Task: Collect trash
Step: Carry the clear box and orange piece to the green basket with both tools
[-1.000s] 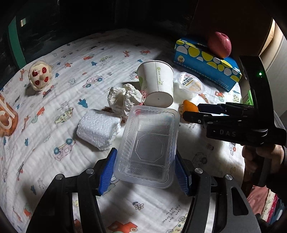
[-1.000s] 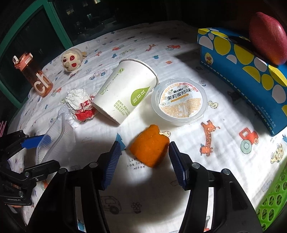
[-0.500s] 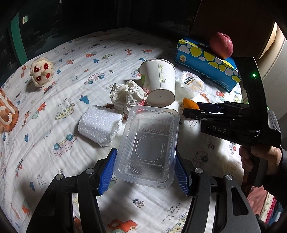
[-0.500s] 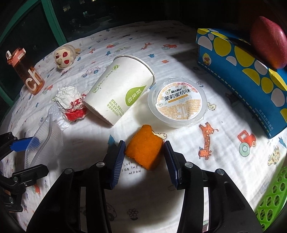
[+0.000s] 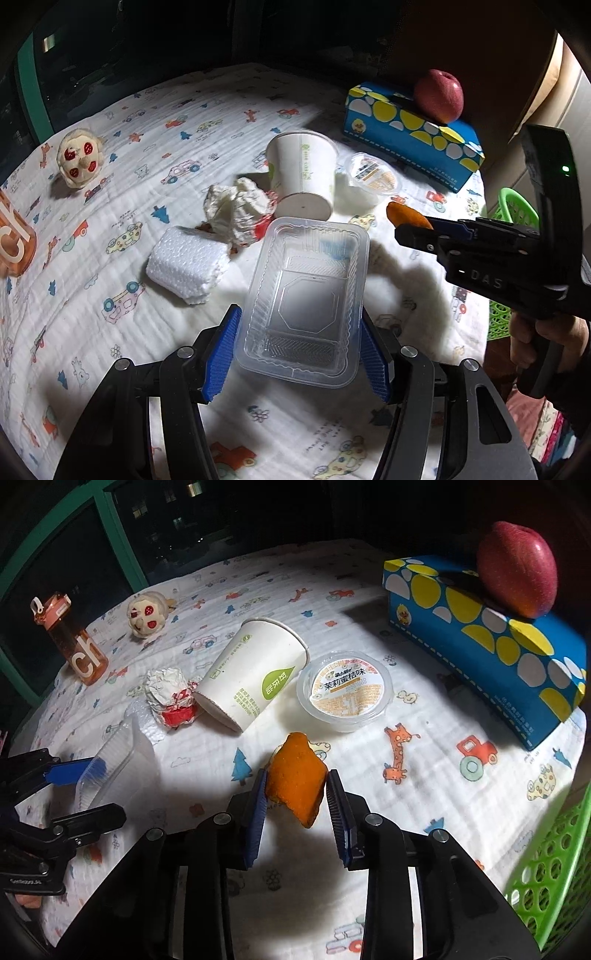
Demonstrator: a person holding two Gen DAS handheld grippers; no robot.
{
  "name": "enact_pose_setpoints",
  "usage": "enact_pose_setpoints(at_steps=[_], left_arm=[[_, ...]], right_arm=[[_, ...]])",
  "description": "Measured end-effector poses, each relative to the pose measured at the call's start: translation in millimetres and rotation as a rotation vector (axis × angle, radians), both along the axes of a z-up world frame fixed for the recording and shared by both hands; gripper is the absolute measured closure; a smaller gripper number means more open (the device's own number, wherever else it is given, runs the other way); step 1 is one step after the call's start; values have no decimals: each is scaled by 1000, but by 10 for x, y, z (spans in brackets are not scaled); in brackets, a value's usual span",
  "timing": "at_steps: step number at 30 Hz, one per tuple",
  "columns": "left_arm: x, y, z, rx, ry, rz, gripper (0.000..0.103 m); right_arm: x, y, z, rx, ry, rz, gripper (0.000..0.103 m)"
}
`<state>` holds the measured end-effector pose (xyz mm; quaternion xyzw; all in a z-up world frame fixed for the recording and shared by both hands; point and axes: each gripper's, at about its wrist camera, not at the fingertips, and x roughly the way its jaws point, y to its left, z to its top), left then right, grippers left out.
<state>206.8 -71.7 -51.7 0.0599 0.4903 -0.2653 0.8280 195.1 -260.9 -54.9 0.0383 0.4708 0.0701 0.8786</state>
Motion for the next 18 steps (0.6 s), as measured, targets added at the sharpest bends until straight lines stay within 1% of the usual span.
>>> enact_pose_setpoints(at_steps=[6, 11, 15, 18], left_arm=[[-142, -241, 181, -24, -28, -45, 45], [-285, -549, 357, -49, -52, -105, 45], [-397, -850, 490, -61, -69, -158, 45], [-479, -1123, 580, -58, -83, -206, 45]], right_arm=[[-432, -308, 349, 22, -60, -24, 71], [-885, -783, 586, 10, -92, -104, 71], [-1210, -1280, 671, -13, -87, -202, 71], [-1401, -1584, 641, -41, -61, -262, 71]])
